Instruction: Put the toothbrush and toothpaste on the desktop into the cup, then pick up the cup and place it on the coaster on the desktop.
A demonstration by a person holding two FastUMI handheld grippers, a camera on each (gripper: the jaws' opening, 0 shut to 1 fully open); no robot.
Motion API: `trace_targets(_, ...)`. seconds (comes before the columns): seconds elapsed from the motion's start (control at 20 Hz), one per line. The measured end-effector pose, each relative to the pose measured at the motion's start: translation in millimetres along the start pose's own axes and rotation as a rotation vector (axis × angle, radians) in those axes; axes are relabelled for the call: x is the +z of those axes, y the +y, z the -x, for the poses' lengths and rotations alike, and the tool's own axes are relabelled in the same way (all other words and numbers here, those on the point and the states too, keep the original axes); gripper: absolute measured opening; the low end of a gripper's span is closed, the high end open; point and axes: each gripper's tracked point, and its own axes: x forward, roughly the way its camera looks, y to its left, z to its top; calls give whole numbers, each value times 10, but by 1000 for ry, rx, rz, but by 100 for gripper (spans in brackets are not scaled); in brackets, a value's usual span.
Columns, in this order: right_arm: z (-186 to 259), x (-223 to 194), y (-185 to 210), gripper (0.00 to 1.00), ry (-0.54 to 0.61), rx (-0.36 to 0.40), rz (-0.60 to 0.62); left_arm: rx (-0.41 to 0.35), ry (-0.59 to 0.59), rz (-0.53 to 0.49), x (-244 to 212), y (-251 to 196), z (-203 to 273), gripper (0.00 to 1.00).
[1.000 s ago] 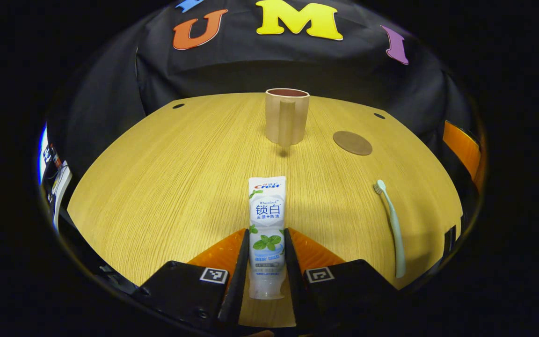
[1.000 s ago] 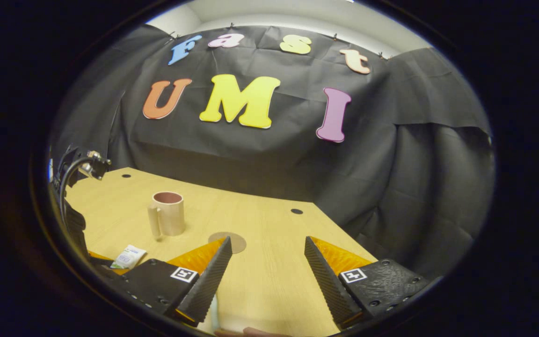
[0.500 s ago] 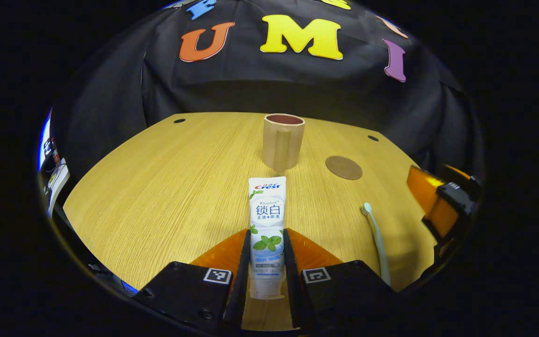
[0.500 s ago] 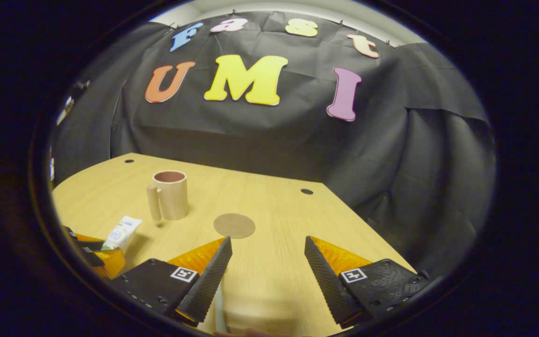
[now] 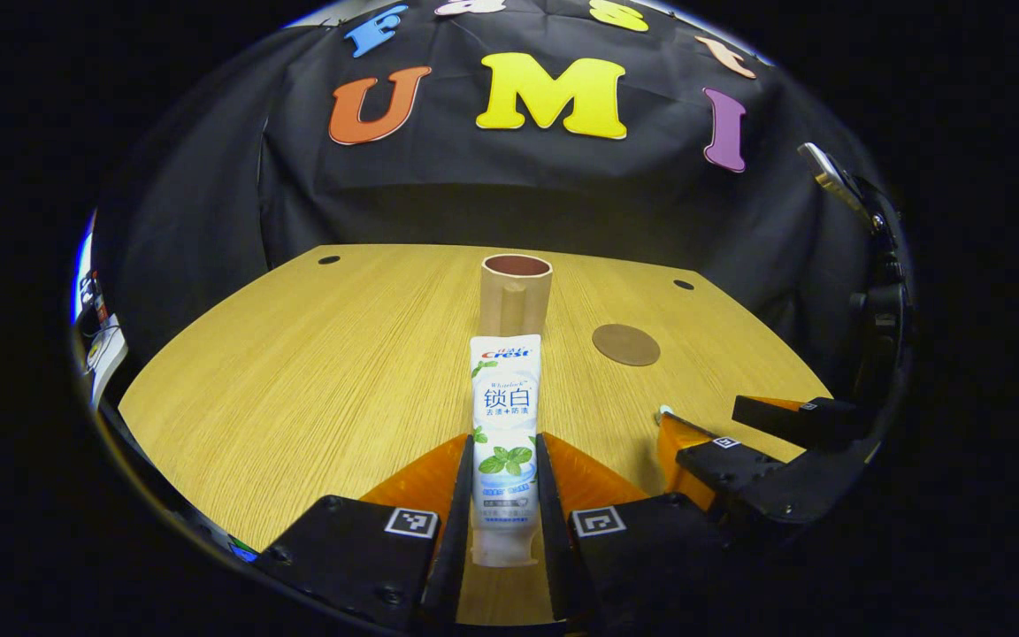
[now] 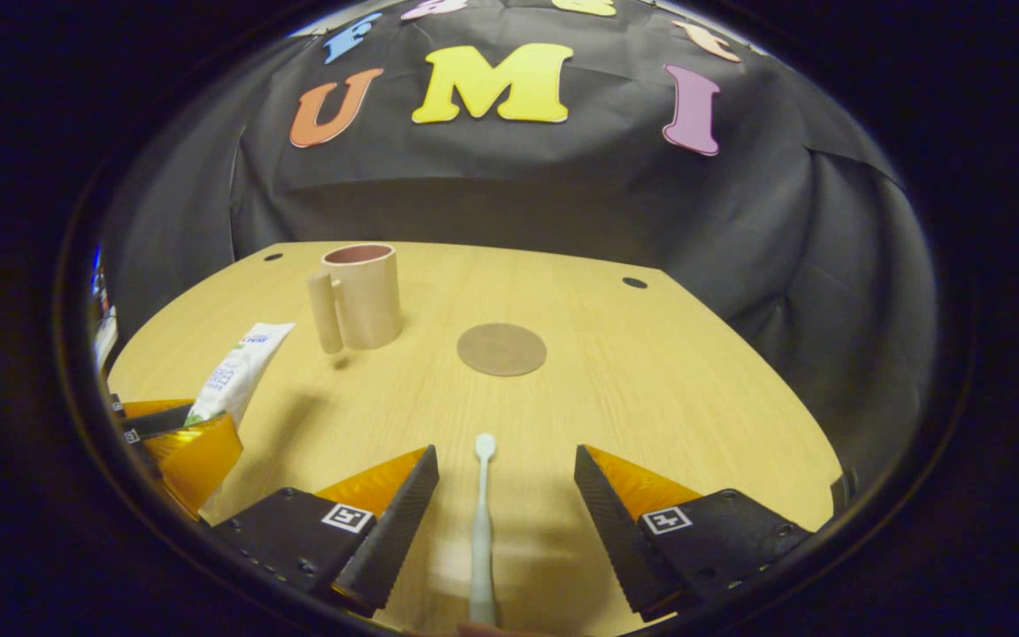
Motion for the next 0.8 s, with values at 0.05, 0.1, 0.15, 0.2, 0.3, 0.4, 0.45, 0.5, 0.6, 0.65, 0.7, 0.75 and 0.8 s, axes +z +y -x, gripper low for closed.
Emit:
trace_targets(0.05,-35,-58,-23,94,21,-15,-4,10,1,-4,-2,14,-1,41)
trace_targets(0.1,-62,-115,-38,93,44,-26,-5,23,-9,-13,26,26,-1,41)
trace_targets(0.15,-74,-180,-24,93,77,-17,-12,25,-19,-21,30,11,-5,41)
trace_targets(0.2,-74,-180,-4,91,78,1,-38,18,-24,-20,26,6,-4,41)
trace_targets(0.3,-99,-199,56,83,105,48,-92,14,-24,-10,14,18,-8,41)
trace_targets(0.4,-131,-213,101,65,108,80,-105,25,-19,-7,2,19,-18,41)
trace_targets(0.45,-120,-229,94,64,110,87,-80,29,-12,-10,-19,17,-22,41)
trace_targets(0.5,-143,-208,134,64,95,108,-87,20,-3,-11,-28,0,-23,41)
trace_targets(0.6,-131,-206,150,31,96,121,-103,6,6,-9,-30,11,-13,41)
trace_targets(0.65,-146,-208,162,31,94,127,-93,0,11,-12,-38,14,-14,41)
trace_targets(0.7,-177,-255,178,30,100,139,-116,-1,16,-12,-44,21,-14,41)
trace_targets(0.75,-106,-191,165,5,96,142,-143,3,19,-10,-49,23,-21,41)
trace_targets(0.8,-131,-206,162,3,104,148,-148,10,20,-11,-44,28,-24,41)
